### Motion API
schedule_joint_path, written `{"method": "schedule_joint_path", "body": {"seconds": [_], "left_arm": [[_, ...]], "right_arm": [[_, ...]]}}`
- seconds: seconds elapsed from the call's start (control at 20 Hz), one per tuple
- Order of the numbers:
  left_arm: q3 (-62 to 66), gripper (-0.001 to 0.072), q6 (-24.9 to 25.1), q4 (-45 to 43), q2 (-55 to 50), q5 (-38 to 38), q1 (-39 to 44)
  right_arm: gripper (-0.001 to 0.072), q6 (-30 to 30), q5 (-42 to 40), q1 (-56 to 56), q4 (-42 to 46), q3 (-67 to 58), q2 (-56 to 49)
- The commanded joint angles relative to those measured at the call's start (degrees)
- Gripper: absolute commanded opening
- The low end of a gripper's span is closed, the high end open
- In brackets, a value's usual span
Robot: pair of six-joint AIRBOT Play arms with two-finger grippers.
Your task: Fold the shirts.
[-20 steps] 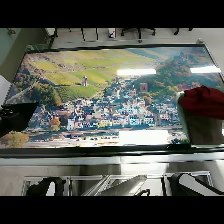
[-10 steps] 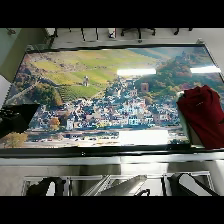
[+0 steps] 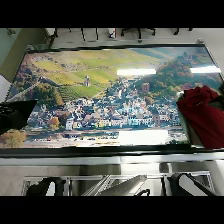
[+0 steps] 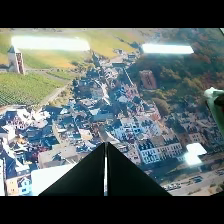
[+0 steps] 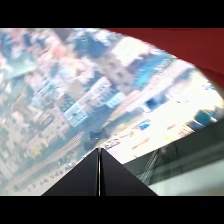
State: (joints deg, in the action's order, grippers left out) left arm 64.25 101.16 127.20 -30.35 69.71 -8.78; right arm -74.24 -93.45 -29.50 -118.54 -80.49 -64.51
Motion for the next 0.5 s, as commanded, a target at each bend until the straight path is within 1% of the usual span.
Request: {"method": "schedule_joint_path", "body": {"seconds": [0.0,0.1,0.2,0.35,0.45], "left_arm": [[-0.02,0.0017,-0.09,0.33,-2.45,3.13,0.04],[-1.77,0.0017,-0.07,1.01,-4.57,5.81,0.07],[-7.72,0.0016,-0.04,1.84,-4.5,5.55,1.38],[-19.89,0.0017,-0.39,1.84,-1.7,1.81,9.01],[-25.55,0.0016,-2.21,1.75,-0.7,-1.97,14.95]], "right_arm": [[0.0019,-3.87,8.66,14.14,-2.51,0.48,0.7],[0.0018,-5.55,13.38,24.79,-1.11,3.58,2.51],[0.0018,-5.53,20.87,37.48,2.32,10.82,6.01],[0.0018,-5.51,33.51,53.75,5.18,22.38,10.21],[0.0018,-4.5,37.66,58.45,7.67,25.16,9.79]]}}
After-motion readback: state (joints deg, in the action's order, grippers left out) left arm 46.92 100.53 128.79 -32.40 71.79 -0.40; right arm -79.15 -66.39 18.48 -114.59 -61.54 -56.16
